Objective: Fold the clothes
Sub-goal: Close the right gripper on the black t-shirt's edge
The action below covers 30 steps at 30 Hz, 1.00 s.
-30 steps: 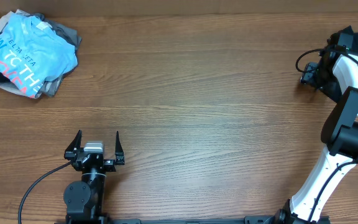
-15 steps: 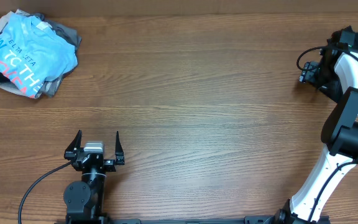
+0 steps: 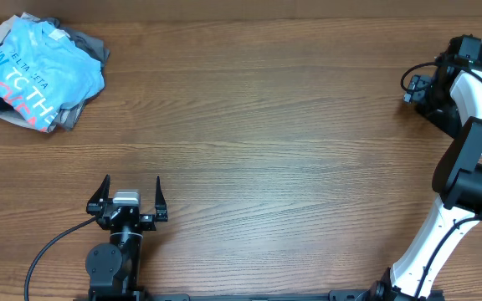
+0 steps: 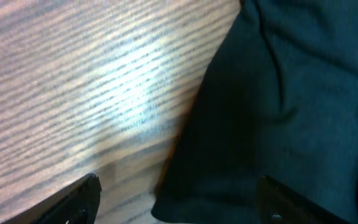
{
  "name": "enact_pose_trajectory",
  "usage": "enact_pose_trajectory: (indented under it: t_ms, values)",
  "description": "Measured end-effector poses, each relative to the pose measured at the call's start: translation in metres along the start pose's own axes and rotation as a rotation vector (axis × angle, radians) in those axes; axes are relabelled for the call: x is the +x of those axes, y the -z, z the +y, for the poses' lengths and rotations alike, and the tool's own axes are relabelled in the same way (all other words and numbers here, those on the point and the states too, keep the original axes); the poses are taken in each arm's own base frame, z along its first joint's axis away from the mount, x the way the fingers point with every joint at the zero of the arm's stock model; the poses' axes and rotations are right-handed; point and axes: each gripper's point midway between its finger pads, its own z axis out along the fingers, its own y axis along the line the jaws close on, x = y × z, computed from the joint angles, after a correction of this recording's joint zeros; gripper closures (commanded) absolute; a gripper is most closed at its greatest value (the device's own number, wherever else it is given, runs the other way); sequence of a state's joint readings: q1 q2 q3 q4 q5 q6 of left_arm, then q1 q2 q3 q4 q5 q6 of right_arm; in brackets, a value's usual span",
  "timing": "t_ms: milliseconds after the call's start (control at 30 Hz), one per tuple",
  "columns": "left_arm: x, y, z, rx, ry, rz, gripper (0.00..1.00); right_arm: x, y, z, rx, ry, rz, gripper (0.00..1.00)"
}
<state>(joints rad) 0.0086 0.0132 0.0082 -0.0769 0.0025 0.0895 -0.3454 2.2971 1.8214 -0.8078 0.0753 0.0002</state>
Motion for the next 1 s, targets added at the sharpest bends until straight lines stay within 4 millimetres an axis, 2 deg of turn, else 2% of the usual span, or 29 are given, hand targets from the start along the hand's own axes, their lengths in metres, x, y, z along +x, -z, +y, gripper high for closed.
enact_pose_trajectory:
  t_ms: [200, 367, 1000]
  values:
    - [0.0000, 0.0000, 0.0000, 0.000, 0.000, 0.000, 0.00, -0.0006, -0.0005, 0.0001, 0.000, 0.000, -0.003, 0.18]
    - [-0.0001, 0.0000, 0.0000, 0.000, 0.000, 0.000, 0.00, 0.0001, -0.0020, 0.0001, 0.000, 0.000, 0.000, 0.25]
    - [0.0000, 0.0000, 0.0000, 0.000, 0.000, 0.000, 0.00, -0.0029, -0.0052, 0.0004, -0.001, -0.001, -0.013, 0.25]
